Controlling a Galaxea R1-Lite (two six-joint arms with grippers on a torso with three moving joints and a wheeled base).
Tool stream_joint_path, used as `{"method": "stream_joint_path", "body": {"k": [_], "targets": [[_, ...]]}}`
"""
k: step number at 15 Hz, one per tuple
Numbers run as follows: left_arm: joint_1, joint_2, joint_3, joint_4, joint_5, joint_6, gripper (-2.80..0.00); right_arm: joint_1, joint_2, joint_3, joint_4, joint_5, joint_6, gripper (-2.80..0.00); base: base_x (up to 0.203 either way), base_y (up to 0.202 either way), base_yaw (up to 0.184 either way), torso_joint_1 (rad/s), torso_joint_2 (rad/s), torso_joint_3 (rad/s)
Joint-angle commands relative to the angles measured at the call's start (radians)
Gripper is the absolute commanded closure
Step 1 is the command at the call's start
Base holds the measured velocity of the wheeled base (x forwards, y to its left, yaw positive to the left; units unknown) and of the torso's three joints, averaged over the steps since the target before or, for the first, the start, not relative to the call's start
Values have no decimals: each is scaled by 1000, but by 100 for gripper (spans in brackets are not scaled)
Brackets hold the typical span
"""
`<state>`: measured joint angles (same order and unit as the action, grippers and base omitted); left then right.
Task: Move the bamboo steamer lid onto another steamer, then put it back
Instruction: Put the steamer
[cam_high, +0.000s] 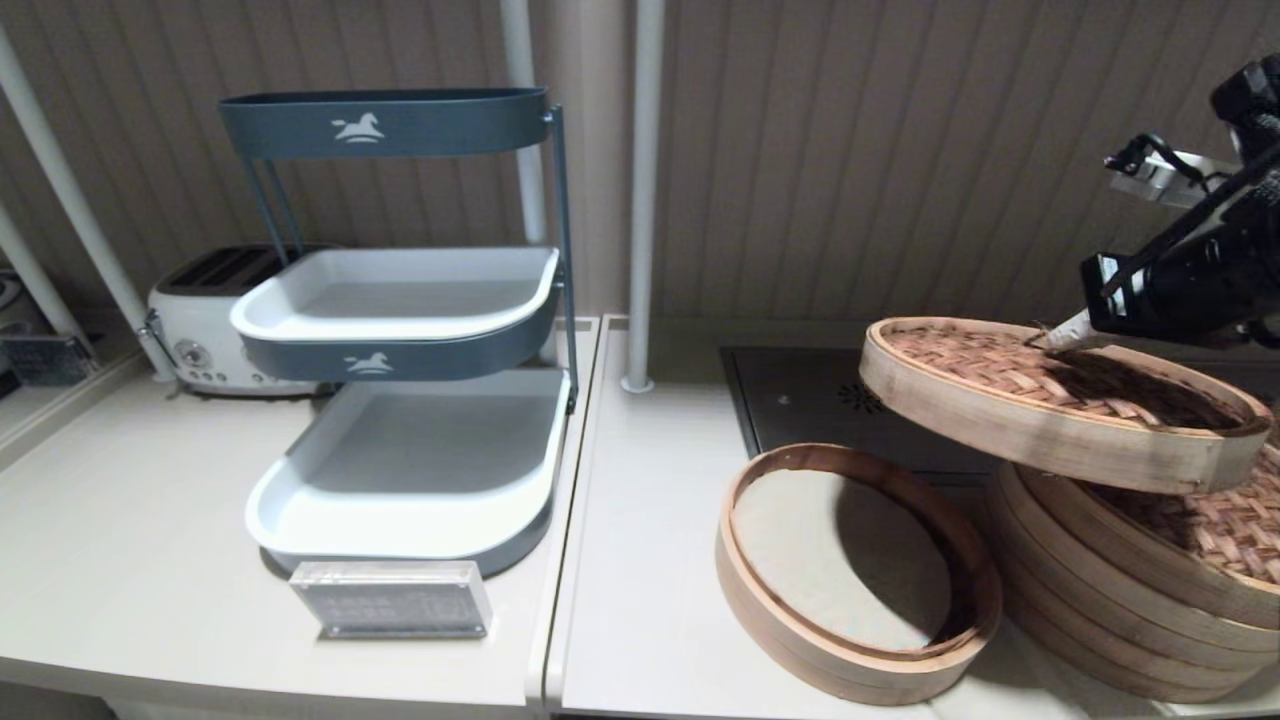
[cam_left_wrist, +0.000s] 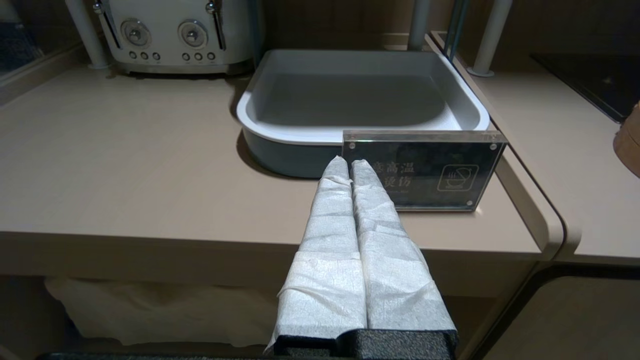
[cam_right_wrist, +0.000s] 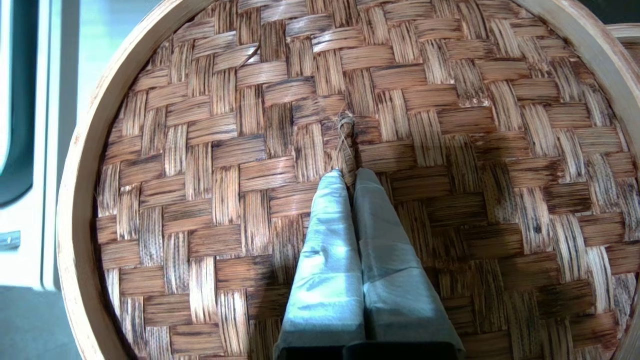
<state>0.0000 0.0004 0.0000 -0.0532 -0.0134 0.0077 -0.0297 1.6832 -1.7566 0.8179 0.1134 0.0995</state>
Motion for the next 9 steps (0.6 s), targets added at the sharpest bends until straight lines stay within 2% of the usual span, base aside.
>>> {"method": "stream_joint_path", "body": {"k": [1, 4, 6, 9], "targets": [[0, -2, 28, 0, 0, 0, 0, 31, 6, 7, 0, -1, 4, 0, 0, 0, 0, 0, 0, 0], [0, -2, 28, 0, 0, 0, 0, 73, 15, 36, -33, -19, 22, 0, 0, 0, 0, 0, 0, 0], [0, -2, 28, 0, 0, 0, 0, 130, 21, 71, -79, -72, 25, 0, 0, 0, 0, 0, 0, 0], [0, -2, 28, 0, 0, 0, 0, 175, 24, 75, -84, -83, 46, 0, 0, 0, 0, 0, 0, 0]]}}
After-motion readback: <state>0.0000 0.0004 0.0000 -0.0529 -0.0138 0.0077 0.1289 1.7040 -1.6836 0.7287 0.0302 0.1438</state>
